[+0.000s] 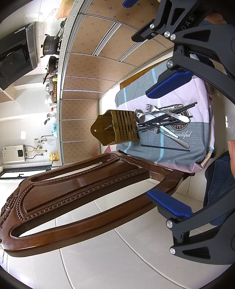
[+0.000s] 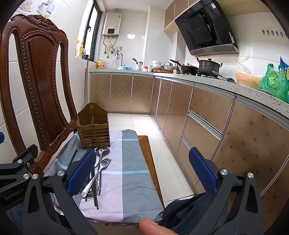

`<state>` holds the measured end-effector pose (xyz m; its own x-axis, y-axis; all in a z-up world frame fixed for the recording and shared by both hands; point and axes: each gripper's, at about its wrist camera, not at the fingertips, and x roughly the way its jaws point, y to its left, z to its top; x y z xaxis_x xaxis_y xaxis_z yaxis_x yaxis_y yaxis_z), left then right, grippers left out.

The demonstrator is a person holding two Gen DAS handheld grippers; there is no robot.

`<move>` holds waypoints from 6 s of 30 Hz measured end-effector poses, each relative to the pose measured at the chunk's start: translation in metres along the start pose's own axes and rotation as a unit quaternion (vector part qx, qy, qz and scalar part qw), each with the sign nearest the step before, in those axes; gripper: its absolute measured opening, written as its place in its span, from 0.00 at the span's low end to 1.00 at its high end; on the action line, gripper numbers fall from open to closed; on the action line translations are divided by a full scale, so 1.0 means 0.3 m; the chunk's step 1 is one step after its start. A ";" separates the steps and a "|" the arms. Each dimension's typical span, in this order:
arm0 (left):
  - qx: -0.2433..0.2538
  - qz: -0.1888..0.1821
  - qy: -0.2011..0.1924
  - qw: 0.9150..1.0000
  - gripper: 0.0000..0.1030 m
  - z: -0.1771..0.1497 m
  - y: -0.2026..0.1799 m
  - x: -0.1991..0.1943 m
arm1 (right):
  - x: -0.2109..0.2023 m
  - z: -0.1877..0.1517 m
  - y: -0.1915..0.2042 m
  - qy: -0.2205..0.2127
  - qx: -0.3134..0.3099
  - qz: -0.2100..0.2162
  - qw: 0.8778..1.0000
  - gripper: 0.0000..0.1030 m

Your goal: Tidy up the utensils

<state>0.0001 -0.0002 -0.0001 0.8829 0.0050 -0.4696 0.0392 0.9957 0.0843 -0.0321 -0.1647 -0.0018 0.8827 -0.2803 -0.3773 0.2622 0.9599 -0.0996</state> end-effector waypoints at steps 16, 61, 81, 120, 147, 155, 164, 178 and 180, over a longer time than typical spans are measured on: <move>-0.022 0.011 0.094 0.995 0.94 -0.106 0.058 0.233 | 0.459 -0.239 -0.140 0.291 -0.071 -0.023 0.954 0.52; -0.031 -0.094 0.249 0.963 0.10 0.106 0.026 1.084 | 1.072 -0.036 0.199 0.271 -0.061 0.072 0.958 0.28; -0.055 -0.095 0.131 0.985 0.08 0.217 0.199 0.672 | 1.265 -0.019 0.675 0.404 -0.036 0.220 0.887 0.28; -0.070 -0.088 0.015 0.994 0.07 0.479 0.140 0.433 | 0.619 0.625 0.257 0.106 0.002 0.248 0.963 0.08; -0.087 -0.031 -0.006 0.996 0.07 0.607 0.087 0.865 | 0.946 0.637 0.322 0.062 0.006 0.184 0.981 0.07; -0.088 -0.030 0.004 0.996 0.34 0.586 0.089 0.868 | 0.972 0.584 0.318 0.089 -0.011 0.170 0.981 0.14; -0.057 -0.041 0.030 0.997 0.51 0.473 0.094 0.686 | 0.773 0.527 0.184 0.072 -0.022 0.144 0.987 0.51; 0.011 -0.006 0.237 0.971 0.24 -0.013 0.032 0.969 | 0.885 0.053 0.135 0.237 -0.051 0.110 0.964 0.51; 0.008 0.000 0.266 0.964 0.24 -0.050 0.038 1.035 | 0.924 0.002 0.158 0.265 -0.050 0.123 0.955 0.51</move>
<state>0.2675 0.0143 -0.1581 0.5179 0.0569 -0.8536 0.0492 0.9942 0.0961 0.2253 -0.1969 -0.1105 0.5848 -0.0270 -0.8107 0.0114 0.9996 -0.0251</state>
